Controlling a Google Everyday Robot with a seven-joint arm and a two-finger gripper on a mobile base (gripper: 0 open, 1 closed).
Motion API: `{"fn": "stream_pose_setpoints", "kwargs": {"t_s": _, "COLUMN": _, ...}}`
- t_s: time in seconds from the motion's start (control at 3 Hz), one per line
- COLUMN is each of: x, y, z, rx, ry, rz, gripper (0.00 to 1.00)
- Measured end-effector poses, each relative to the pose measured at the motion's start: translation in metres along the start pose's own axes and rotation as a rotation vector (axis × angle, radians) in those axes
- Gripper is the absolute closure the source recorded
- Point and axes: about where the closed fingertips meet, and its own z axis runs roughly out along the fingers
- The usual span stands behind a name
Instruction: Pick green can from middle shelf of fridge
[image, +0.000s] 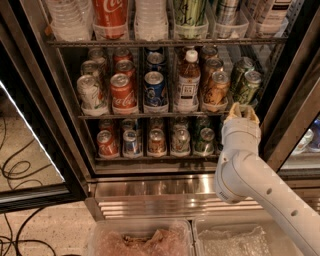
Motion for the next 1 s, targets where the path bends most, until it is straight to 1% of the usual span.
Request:
{"fn": "stream_pose_setpoints", "kwargs": {"t_s": 0.33, "x": 0.000, "y": 0.000, "z": 0.000, "rx": 0.000, "ry": 0.000, "rz": 0.000, "gripper": 0.56}}
{"fn": "stream_pose_setpoints", "kwargs": {"t_s": 0.67, "x": -0.007, "y": 0.004, "z": 0.010, "rx": 0.006, "ry": -0.013, "rz": 0.009, "gripper": 0.54}}
{"fn": "stream_pose_setpoints", "kwargs": {"t_s": 1.0, "x": -0.007, "y": 0.004, "z": 0.011, "rx": 0.006, "ry": -0.013, "rz": 0.010, "gripper": 0.36}}
